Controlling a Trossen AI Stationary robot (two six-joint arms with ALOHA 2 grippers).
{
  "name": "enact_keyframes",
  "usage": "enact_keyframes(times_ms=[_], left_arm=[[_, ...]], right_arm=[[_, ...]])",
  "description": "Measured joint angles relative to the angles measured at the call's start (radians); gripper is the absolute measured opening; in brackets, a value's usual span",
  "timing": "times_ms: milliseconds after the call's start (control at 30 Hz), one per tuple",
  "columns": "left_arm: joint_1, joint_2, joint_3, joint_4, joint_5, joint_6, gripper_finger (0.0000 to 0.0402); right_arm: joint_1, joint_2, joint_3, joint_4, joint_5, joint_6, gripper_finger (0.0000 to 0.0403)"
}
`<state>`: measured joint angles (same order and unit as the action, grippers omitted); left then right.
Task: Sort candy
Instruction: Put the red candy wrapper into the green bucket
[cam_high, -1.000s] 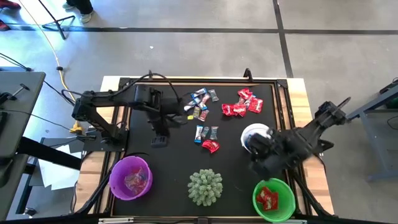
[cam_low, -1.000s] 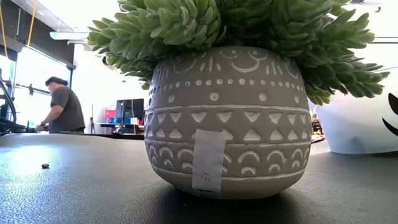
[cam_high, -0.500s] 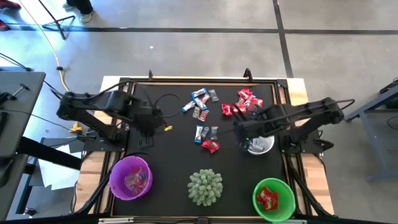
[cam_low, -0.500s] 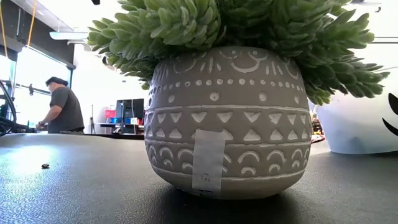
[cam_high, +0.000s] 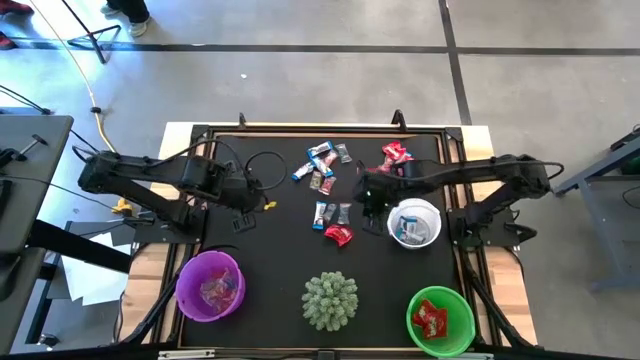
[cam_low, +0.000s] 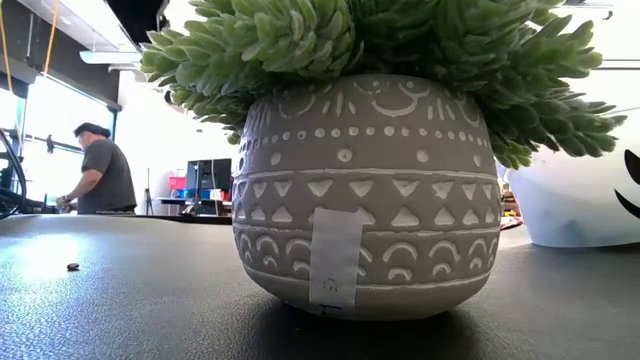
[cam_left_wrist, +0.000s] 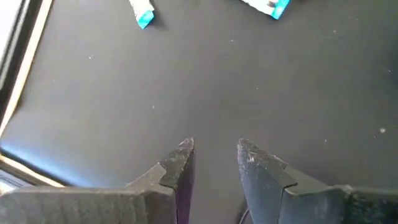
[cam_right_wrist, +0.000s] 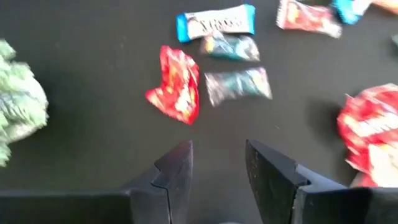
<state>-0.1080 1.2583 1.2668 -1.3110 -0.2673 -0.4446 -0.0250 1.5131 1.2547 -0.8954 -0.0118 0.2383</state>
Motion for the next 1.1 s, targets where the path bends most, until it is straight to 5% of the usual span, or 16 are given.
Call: enact_keyframes(times_ms=[233, 333, 467, 700, 1100], left_arm=[[0.044, -0.001, -0.026, 0.061, 0.051, -0.05, 0.0106], [0.049, 0.0, -0.026, 0.062, 0.03, -0.027, 0.0106], [0.049, 0.0, -0.026, 0.061, 0.014, 0.034, 0.0106], [0.061, 0.0, -0.025, 0.06, -0.007, 0.153, 0.0106], [0.128, 0.0, -0.025, 0.059, -0.011, 0.287, 0.0106]], right_arm=[[-0.175, 0.0, -0.162, 0.276, -0.267, -0.054, 0.0142], [-0.212, 0.0, -0.232, 0.396, -0.3, -0.101, 0.0142], [-0.213, 0.0, -0.289, 0.485, -0.279, 0.005, 0.0142], [-0.185, 0.0, -0.324, 0.522, -0.242, 0.644, 0.0142], [0.039, 0.022, -0.338, 0.551, 0.011, 0.958, 0.0142]])
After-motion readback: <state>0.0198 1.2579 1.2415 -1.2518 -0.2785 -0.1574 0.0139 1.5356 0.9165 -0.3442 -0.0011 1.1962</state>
